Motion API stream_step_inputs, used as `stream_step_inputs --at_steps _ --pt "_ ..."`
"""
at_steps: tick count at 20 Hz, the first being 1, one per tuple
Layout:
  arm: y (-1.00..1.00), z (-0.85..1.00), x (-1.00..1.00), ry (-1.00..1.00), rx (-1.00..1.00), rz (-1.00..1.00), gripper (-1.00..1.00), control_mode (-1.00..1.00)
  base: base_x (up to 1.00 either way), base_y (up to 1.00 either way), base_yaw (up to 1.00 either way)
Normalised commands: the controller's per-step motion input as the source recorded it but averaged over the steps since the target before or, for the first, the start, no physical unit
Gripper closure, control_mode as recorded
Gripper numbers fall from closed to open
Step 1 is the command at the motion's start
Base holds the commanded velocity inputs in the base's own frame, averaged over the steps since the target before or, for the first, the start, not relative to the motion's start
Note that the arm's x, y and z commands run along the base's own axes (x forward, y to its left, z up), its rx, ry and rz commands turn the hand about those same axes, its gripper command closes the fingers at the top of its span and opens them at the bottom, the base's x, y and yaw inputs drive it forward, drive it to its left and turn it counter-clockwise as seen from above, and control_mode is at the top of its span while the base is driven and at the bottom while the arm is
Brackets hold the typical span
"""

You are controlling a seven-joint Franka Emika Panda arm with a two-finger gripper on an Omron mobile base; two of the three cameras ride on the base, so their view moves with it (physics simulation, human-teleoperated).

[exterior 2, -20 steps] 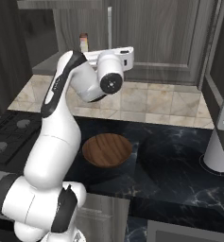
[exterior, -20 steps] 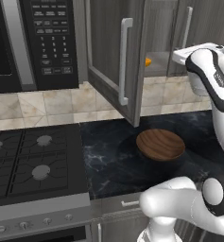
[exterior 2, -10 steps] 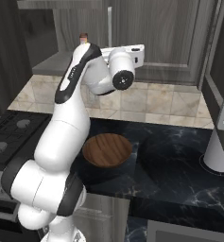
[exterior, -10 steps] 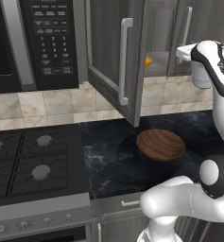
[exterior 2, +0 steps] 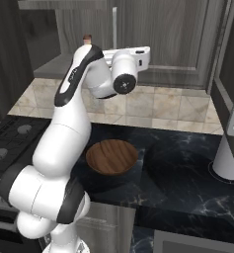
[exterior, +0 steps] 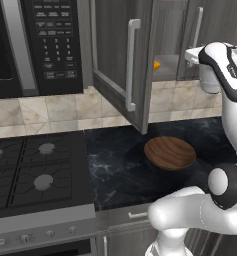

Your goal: Open the cabinet. Pick the orange and orange from the cabinet and place them into the bowl. Then close the cabinet.

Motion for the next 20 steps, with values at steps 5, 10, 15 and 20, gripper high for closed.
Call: stream_step_inputs --at_steps 5,10,15,20 --pt "0.68 -0.36 0.63 0.00 0.00 -0.01 1.00 -1.00 0.00 0.00 0.00" --pt "0.28 -0.08 0.26 0.00 0.00 0.00 1.00 -1.00 0.00 0.00 0.00" --pt "0.00 0.00 0.00 0.00 0.00 0.00 1.00 -1.00 0.00 0.00 0.00" --pt "0.00 0.00 0.00 0.00 0.00 0.00 1.00 -1.00 0.00 0.00 0.00"
